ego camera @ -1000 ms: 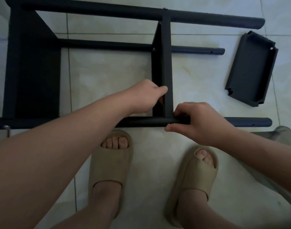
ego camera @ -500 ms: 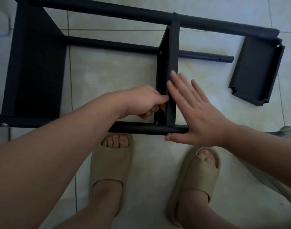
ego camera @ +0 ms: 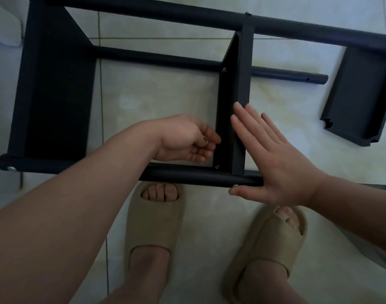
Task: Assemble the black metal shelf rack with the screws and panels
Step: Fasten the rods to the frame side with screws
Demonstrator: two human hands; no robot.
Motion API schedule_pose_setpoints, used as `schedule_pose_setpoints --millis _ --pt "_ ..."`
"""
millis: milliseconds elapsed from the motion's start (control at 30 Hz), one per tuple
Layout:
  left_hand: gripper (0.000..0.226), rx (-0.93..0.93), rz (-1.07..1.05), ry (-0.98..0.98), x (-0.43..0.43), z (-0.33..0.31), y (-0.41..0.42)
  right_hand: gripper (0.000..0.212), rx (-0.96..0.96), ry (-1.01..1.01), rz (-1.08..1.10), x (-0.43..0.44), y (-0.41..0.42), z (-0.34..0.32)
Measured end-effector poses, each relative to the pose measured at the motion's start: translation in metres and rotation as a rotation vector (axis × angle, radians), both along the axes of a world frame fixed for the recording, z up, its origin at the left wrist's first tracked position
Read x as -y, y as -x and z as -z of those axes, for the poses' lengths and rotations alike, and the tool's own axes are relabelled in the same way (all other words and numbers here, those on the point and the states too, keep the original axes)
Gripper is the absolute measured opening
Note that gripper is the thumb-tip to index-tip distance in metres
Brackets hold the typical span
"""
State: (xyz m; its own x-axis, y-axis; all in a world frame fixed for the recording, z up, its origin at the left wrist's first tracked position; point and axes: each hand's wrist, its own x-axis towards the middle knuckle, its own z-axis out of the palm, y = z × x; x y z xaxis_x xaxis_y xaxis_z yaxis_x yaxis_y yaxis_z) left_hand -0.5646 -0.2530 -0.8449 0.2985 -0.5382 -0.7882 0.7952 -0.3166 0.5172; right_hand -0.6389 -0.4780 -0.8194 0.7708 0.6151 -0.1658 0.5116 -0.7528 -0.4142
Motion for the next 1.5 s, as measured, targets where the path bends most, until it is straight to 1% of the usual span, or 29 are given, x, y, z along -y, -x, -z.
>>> schedule_pose_setpoints --millis 167,367,433,533,667,800,967,1233,1367,1500 --pt "0.016 0.059 0.033 0.023 -0.004 -0.001 -0.003 0.112 0.011 -0.032 0.010 0.000 0.002 0.002" --pt "0.014 0.063 0.077 0.072 -0.001 0.001 -0.007 0.112 0.012 -0.036 0.023 -0.001 0.001 0.002" --pt "0.014 0.081 0.126 0.049 0.002 0.004 -0.008 0.112 0.015 -0.035 0.020 -0.001 0.001 0.002" --pt "0.013 0.104 0.257 -0.021 0.009 0.010 -0.009 0.112 0.019 -0.036 0.026 -0.001 0.001 0.002" --pt "0.014 0.035 0.416 -0.081 0.017 0.016 -0.015 0.113 0.019 -0.030 0.027 -0.001 0.001 0.002" --pt "0.009 -0.081 0.528 -0.054 0.026 0.016 -0.023 0.113 0.020 -0.033 0.030 -0.001 0.002 0.002" --pt "0.010 -0.115 0.628 -0.030 0.038 0.015 -0.025 0.113 0.013 -0.031 0.028 -0.001 0.001 0.001" --pt "0.016 -0.129 0.621 -0.020 0.041 0.015 -0.024 0.111 0.014 -0.018 0.024 -0.001 0.001 0.000" --pt "0.016 -0.161 0.596 -0.003 0.040 0.014 -0.023 0.111 0.017 -0.021 0.024 -0.002 0.001 0.001" --pt "0.016 -0.147 0.597 0.003 0.041 0.014 -0.024 0.111 0.020 -0.021 0.023 -0.001 0.002 0.001"
